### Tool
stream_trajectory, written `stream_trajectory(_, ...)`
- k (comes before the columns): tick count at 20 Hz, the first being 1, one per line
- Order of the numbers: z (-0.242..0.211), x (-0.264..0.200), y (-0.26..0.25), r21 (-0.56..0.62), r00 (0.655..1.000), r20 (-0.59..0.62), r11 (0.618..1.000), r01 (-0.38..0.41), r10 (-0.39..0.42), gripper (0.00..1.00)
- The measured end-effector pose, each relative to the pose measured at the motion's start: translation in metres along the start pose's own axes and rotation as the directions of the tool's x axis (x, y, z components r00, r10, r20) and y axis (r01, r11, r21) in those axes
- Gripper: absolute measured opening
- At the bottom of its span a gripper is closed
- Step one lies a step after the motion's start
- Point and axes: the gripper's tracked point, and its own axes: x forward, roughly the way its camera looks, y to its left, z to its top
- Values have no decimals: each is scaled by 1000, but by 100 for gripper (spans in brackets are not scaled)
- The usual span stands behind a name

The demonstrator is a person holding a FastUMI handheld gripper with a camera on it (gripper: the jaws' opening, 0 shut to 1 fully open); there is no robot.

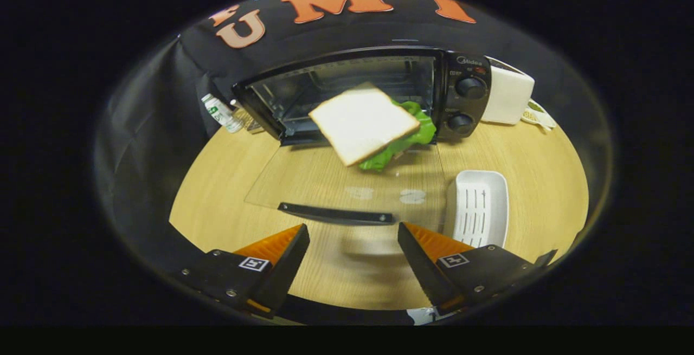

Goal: Open the toaster oven, put the food inside, and close the toaster oven door.

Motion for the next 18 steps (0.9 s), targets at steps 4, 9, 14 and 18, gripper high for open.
stream_trajectory(4,-22,25,6,-32,998,-55,999,18,-20,97)
stream_trajectory(9,-6,53,-6,-49,997,-14,996,77,-77,95)
stream_trajectory(14,2,41,1,-59,998,-9,996,60,-61,94)
stream_trajectory(18,29,16,8,-63,998,52,998,30,-26,94)
